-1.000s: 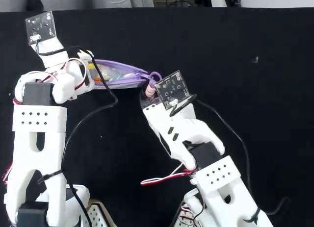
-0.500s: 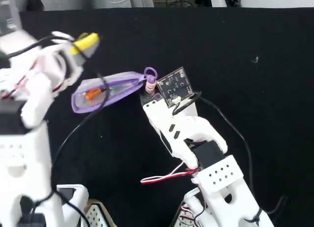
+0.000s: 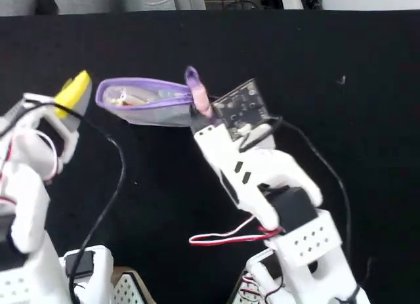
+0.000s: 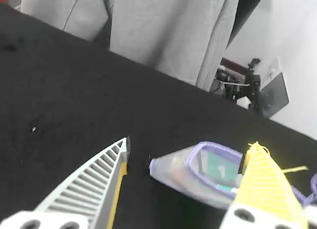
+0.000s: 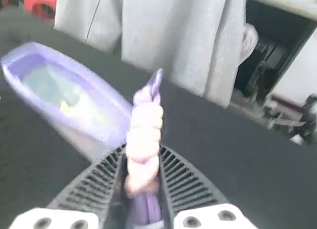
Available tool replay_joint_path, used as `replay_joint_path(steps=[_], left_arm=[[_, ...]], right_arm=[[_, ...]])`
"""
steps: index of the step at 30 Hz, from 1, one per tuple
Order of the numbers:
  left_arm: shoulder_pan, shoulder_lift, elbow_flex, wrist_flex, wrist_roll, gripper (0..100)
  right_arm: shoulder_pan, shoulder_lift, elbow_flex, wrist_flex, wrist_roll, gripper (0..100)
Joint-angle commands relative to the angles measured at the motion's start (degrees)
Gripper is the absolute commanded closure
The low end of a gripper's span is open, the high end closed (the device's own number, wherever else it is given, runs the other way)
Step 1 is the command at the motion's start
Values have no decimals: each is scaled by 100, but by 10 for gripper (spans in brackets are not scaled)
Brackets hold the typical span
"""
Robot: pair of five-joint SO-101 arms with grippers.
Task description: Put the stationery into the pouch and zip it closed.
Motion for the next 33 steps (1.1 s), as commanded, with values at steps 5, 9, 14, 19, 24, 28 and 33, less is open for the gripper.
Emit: replay_joint_path(steps=[5, 9, 14, 19, 24, 28, 33], left_arm=[[-22, -1046, 1112, -114, 53, 635], [4, -1363, 1921, -519, 53, 635], [919, -1670, 3046, -1064, 35, 635], [1851, -2031, 4127, -2101, 53, 635], [2176, -2532, 5218, -3165, 62, 636], [2193, -3077, 5886, -3640, 62, 636], [2378, -3947, 6237, -3587, 62, 636]], right_arm=[[246, 875, -2009, 1002, 53, 987], [229, 1833, -3011, 1424, 53, 987], [114, 2738, -4330, 1969, 88, 987], [-97, 3178, -5182, 2409, 360, 987], [-334, 3196, -5622, 2910, 360, 987], [-747, 3196, -5938, 3437, 369, 987], [-1169, 3196, -6062, 3613, 369, 987]])
